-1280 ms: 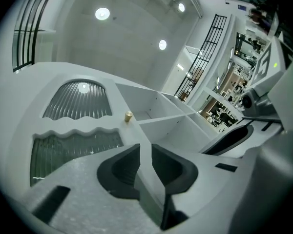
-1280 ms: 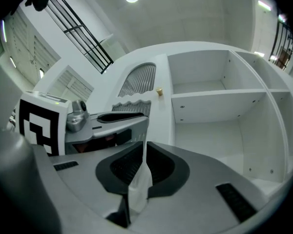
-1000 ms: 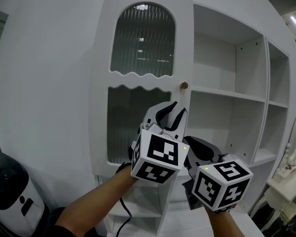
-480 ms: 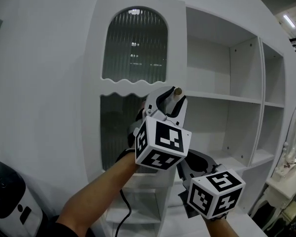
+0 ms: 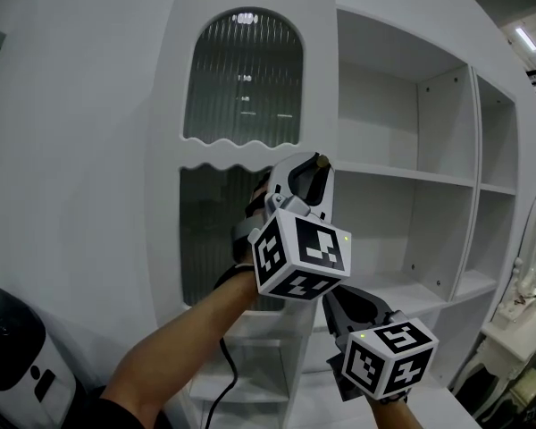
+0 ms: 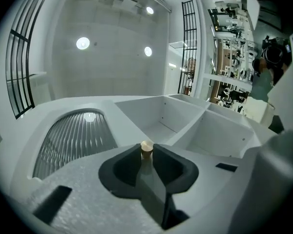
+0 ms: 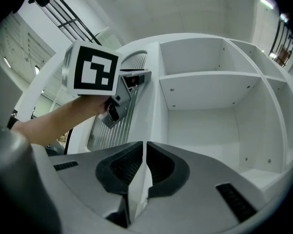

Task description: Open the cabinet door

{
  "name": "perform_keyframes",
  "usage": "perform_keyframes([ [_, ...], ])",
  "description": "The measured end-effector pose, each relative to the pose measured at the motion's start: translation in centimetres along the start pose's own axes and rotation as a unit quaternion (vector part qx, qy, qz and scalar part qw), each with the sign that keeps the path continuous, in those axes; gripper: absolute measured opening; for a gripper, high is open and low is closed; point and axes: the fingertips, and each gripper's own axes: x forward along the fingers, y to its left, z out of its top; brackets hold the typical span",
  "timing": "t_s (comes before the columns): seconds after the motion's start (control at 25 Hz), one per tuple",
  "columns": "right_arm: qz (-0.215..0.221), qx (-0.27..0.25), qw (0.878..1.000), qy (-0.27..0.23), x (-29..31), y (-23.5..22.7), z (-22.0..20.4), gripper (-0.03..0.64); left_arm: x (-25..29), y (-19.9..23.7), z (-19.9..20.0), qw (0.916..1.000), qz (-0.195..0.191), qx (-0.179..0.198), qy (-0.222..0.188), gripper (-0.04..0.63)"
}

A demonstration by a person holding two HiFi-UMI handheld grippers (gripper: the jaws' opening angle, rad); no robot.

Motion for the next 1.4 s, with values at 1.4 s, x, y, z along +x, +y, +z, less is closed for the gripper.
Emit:
perform_keyframes([
  [1.4,0.181,0.088,0.977,0.067,-0.7,2.7,-9.4,0.144,-2.9,0.3,2.8,0.9989,0.000,-0.046,-0.011,0.078],
])
